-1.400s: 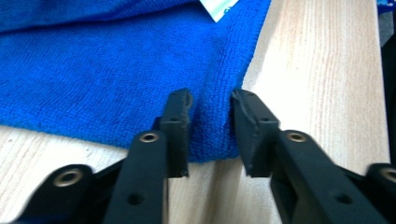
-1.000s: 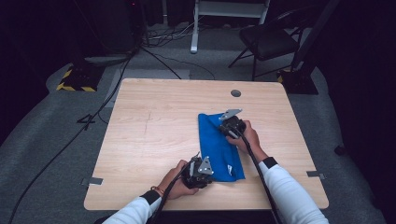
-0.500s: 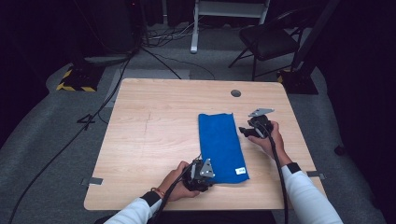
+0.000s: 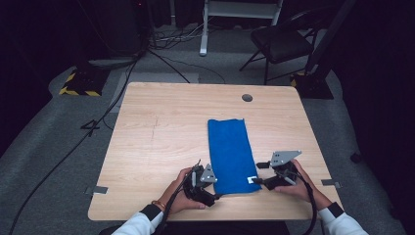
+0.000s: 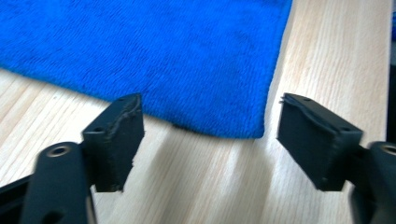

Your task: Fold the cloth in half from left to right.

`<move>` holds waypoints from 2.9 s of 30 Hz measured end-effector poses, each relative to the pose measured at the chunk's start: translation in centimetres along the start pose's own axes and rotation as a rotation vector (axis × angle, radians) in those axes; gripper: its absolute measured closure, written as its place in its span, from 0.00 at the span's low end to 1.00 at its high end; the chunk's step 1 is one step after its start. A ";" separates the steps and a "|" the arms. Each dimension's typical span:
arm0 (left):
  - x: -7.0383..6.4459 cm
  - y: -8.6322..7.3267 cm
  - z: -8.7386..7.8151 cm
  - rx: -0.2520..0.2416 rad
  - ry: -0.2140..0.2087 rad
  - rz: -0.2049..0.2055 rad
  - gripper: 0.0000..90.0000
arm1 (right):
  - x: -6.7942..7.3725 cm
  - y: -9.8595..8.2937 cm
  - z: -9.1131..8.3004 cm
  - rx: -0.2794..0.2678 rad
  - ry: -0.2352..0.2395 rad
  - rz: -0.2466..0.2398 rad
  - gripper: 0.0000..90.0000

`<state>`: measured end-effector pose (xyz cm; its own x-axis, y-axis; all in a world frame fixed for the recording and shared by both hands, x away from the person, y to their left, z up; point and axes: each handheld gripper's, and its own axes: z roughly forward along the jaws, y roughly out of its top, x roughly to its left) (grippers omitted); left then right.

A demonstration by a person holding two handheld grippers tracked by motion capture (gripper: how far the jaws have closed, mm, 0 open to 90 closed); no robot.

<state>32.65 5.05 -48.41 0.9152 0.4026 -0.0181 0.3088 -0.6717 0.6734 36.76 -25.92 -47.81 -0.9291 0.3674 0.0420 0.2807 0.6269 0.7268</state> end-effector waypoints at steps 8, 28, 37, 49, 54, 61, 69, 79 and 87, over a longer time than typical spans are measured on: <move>-0.7 0.1 1.5 0.059 -0.014 0.054 0.21 | 1.4 -1.2 0.0 0.005 0.044 -0.065 0.40; 0.6 -1.0 -0.3 0.062 -0.022 0.047 0.81 | 2.6 -1.1 1.3 0.019 -0.008 -0.094 0.77; 1.6 -1.8 -1.5 0.012 -0.007 -0.027 0.37 | 3.0 -0.8 0.9 0.009 0.002 -0.077 0.56; 8.2 -0.5 -2.3 -0.055 0.134 -0.157 0.22 | -5.1 1.9 -1.1 -0.109 -0.246 0.094 0.46; 11.0 1.3 -0.5 -0.033 0.191 -0.141 0.26 | -8.7 3.3 0.8 -0.097 -0.295 0.155 0.46; 13.6 2.7 1.3 -0.044 0.212 -0.183 0.27 | -11.5 4.5 3.4 -0.074 -0.343 0.195 0.46; 16.6 4.1 3.7 -0.054 0.245 -0.278 0.27 | -13.1 6.2 6.8 -0.022 -0.346 0.226 0.43; 18.3 5.6 6.3 -0.009 0.271 -0.344 0.26 | -14.5 7.7 8.9 0.006 -0.378 0.266 0.42; 19.0 5.8 6.5 -0.018 0.286 -0.350 0.33 | -15.5 7.6 9.5 0.022 -0.406 0.342 0.40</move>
<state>53.53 4.72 -49.65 0.6473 0.7609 -0.0441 0.5803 -0.4545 0.6758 55.59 -20.37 -49.44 -0.6171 0.7869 0.0023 0.5602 0.4373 0.7035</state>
